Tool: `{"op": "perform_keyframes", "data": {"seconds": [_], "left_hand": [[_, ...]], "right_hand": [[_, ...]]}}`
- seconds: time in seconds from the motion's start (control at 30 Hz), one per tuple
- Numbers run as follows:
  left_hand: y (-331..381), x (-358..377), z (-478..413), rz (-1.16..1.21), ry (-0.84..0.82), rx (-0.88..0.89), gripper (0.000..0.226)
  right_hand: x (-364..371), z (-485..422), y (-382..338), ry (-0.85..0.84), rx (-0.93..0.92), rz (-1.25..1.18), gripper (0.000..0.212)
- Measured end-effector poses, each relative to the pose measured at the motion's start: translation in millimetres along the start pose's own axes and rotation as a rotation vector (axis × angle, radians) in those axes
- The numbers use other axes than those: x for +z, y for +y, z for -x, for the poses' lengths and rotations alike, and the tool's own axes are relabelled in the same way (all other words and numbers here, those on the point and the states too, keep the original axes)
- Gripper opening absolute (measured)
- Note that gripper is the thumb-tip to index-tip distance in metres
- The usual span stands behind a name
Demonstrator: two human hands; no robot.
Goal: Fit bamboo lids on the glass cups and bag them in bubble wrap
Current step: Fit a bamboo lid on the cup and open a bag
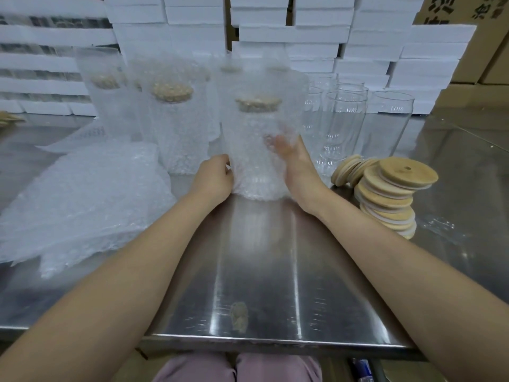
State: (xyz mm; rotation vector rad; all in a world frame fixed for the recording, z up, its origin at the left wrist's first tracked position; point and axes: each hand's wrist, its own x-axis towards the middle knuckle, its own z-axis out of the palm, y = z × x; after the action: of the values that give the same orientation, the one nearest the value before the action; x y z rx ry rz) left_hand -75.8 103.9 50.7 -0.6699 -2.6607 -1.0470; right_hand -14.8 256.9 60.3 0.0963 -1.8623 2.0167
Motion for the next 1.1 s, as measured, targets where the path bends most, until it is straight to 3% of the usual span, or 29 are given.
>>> {"op": "perform_keyframes", "data": {"seconds": [0.1,0.2,0.27,0.33,0.4,0.5,0.63,0.8,0.9,1.03,1.1], "left_hand": [[-1,1,-1,0.023,0.048,-0.029,0.014],[7,-3,-4,0.244,0.238,-0.108,0.025],[15,-7,-7,0.604,0.255,-0.208,0.033],[24,-12,-7,0.985,0.169,-0.291,0.048],[28,-15,-4,1.149,0.098,-0.256,0.065],[30,-20,6,0.994,0.023,-0.056,0.095],[30,-17,14,0.733,-0.013,0.208,0.076],[36,-20,10,0.884,0.134,0.103,0.044],[38,-22,9,0.963,0.134,0.066,0.049],[40,-24,9,0.963,0.104,0.065,0.059],[42,-24,10,0.964,0.086,0.071,0.069]], "right_hand": [[-5,-6,-3,0.069,0.096,-0.249,0.064],[-7,-8,-3,0.152,0.191,-0.324,0.061],[-4,-7,0,0.135,0.265,-0.271,0.06],[-2,-5,4,0.156,0.293,-0.123,0.05],[-4,-3,3,0.26,0.236,0.121,0.035],[-7,-3,1,0.331,0.058,0.26,0.029],[-2,4,-5,0.349,-0.103,0.252,0.035],[3,11,-19,0.192,-0.206,-0.032,0.016],[2,15,-17,0.113,-0.29,0.153,0.026],[2,14,-21,0.229,-0.318,0.141,0.005],[-1,13,-26,0.276,-0.309,0.123,0.008]]}}
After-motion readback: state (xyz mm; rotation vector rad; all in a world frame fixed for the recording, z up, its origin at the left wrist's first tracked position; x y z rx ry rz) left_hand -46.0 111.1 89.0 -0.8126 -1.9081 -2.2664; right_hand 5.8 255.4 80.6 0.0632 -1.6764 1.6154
